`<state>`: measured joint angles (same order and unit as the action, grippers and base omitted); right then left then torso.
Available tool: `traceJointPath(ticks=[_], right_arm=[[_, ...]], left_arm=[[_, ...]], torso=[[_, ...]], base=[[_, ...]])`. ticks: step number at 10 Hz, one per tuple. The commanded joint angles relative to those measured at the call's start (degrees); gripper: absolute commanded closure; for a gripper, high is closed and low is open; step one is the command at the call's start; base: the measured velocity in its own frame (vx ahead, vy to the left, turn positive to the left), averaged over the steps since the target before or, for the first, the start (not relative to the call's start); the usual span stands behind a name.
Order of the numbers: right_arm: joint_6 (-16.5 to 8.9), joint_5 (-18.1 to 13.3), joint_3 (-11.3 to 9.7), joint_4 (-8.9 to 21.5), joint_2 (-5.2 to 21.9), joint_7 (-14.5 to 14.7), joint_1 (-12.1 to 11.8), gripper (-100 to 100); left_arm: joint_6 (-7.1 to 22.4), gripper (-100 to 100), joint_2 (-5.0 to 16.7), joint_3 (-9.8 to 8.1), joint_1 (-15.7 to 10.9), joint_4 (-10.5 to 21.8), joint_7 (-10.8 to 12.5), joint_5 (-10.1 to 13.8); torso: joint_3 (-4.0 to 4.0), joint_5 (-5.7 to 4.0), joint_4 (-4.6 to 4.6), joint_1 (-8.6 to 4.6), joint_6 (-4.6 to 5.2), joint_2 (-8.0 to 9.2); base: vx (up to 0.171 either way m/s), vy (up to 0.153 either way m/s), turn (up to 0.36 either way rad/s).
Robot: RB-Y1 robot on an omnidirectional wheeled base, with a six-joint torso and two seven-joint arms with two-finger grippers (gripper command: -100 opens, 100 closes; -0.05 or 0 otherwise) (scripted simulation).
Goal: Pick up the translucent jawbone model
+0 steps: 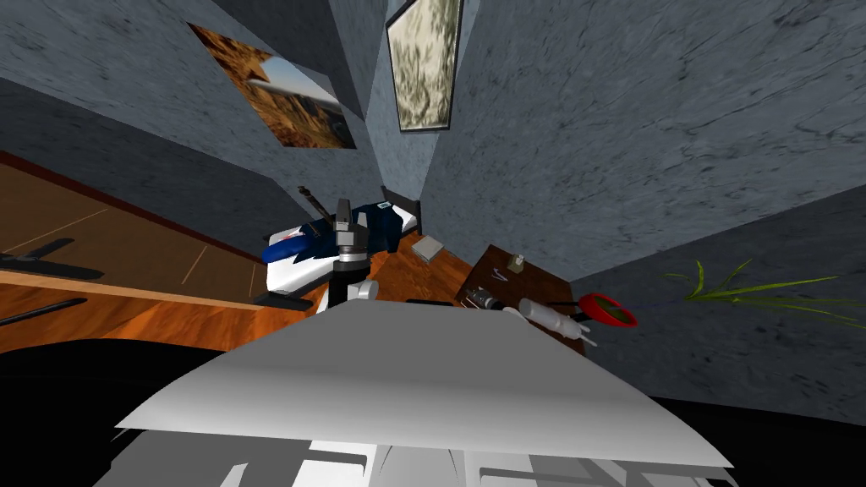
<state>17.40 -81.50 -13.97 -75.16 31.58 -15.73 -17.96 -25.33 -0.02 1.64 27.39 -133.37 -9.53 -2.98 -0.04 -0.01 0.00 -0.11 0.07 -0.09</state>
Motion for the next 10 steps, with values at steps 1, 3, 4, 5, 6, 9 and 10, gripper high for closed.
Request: traceJointPath(ticks=[1, 3, 4, 5, 6, 9, 10], right_arm=[[-0.36, -2.1, -0.21, -0.09, 0.21, -0.34, -0.32, -100], [-0.62, -6.56, -0.67, 2.69, 1.45, -0.73, 0.18, -100], [-0.86, -8.54, -1.11, 4.64, 2.63, -1.09, 0.66, -100], [-0.86, -9.65, -1.11, 5.4, 2.63, -1.09, 0.66, -100], [-0.86, -10.92, -1.11, 5.4, 2.63, -1.09, 0.66, -100], [-1.08, -15.17, -1.53, 8.02, 3.76, -1.41, 1.1, -100], [-1.28, -17.2, -1.94, 10.54, 4.82, -1.71, 1.5, -100]], left_arm=[[0.0, 0, 0.0, 0.0, 0.0, 0.0, 0.0, 0.0], [0.0, 0, 0.0, 0.0, -0.01, 0.0, 0.0, 0.0], [0.0, 0, 0.0, 0.0, 0.0, 0.0, 0.0, 0.0], [0.0, 0, 0.0, 0.0, 0.0, 0.0, 0.0, 0.0], [0.0, 0, 0.0, 0.0, 0.0, 0.0, 0.0, 0.0], [0.0, 0, 0.0, 0.0, 0.0, 0.0, 0.0, 0.0], [0.0, 0, 0.0, 0.0, 0.0, 0.0, 0.0, 0.0]], torso=[[0.0, 0.0, 0.0, 0.0, 0.0, 0.0], [0.01, 0.0, 0.01, -0.02, -0.03, 0.0], [0.0, -0.01, 0.0, -0.02, 0.0, -0.01], [-0.02, 0.0, -0.01, -0.03, -0.02, -0.05], [-0.03, -0.01, -0.01, -0.04, 0.0, -0.05], [-0.03, -0.01, -0.01, -0.03, 0.0, -0.04], [0.0, -0.01, 0.0, -0.02, 0.02, 0.01]], base=[[0.011, -0.003, 0.002], [0.023, -0.005, 0.161], [0.039, -0.004, 0.204], [0.036, -0.012, 0.095], [0.015, -0.007, -0.016], [0.027, -0.007, 0.095], [0.029, -0.006, 0.163]])
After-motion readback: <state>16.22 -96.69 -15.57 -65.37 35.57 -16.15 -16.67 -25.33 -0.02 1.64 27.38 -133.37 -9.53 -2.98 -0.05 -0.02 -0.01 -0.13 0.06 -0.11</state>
